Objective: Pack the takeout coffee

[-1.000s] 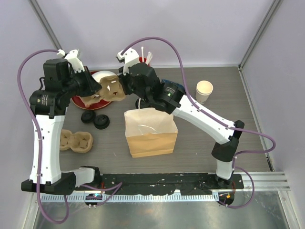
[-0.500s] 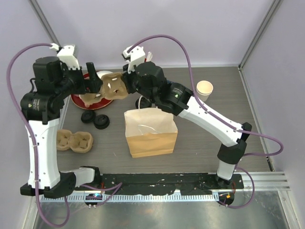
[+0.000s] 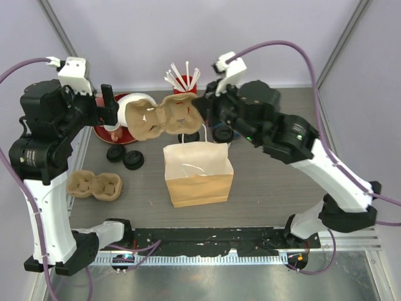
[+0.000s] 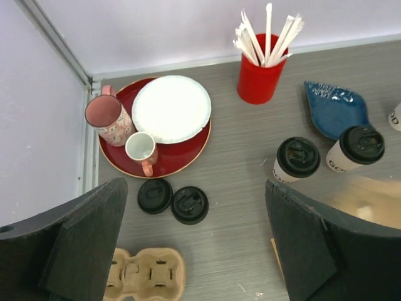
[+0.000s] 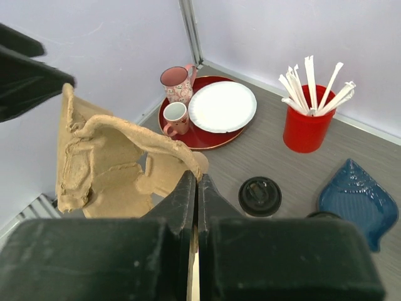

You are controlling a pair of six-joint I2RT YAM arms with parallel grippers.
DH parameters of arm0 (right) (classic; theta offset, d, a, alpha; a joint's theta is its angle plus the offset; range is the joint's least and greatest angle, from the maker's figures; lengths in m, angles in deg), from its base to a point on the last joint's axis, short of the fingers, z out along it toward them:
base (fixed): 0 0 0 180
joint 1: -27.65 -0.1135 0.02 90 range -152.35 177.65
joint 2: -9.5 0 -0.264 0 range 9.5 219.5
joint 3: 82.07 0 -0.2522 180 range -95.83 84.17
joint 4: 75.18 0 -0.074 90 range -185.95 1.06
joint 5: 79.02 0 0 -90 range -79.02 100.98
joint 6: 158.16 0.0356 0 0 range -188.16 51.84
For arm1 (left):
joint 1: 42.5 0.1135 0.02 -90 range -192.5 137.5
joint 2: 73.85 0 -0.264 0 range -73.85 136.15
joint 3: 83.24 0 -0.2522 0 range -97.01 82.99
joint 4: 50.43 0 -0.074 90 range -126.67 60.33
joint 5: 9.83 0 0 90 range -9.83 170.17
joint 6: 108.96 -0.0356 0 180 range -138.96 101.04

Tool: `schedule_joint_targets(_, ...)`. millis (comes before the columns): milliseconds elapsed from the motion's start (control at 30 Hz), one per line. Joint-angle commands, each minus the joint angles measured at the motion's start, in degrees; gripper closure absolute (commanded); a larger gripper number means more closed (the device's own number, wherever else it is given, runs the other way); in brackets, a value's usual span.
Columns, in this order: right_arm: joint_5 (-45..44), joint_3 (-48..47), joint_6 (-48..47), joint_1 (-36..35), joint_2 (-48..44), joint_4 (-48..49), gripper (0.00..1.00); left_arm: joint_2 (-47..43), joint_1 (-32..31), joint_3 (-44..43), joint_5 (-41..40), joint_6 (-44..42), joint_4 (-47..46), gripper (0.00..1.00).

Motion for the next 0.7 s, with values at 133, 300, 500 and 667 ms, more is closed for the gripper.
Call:
schedule_joint_targets(133,-0.6,10.3,7.0,0.7,-15.3,-5.7,0.99,3.4,-2.0,12.6,24.1,-4.5,-3.7,0.3)
schedule_joint_targets(300,0.0,16.8,9.2,4.4,-19.8,-6.8,0.99,4.6,-12.5,19.1,28.2,-12.4,-4.3,0.3)
schedule_joint_targets(500,12.8,20.5,9.6,15.8,-22.1,-7.0,0.99,7.8,-20.1,21.2,29.7,-20.6,-3.8,0.21)
schedule_joint_targets(667,18.6,21.2,8.4,19.2,-22.1,-7.4,0.99,10.1,-21.2,23.5,29.3,-25.7,-2.8,0.27)
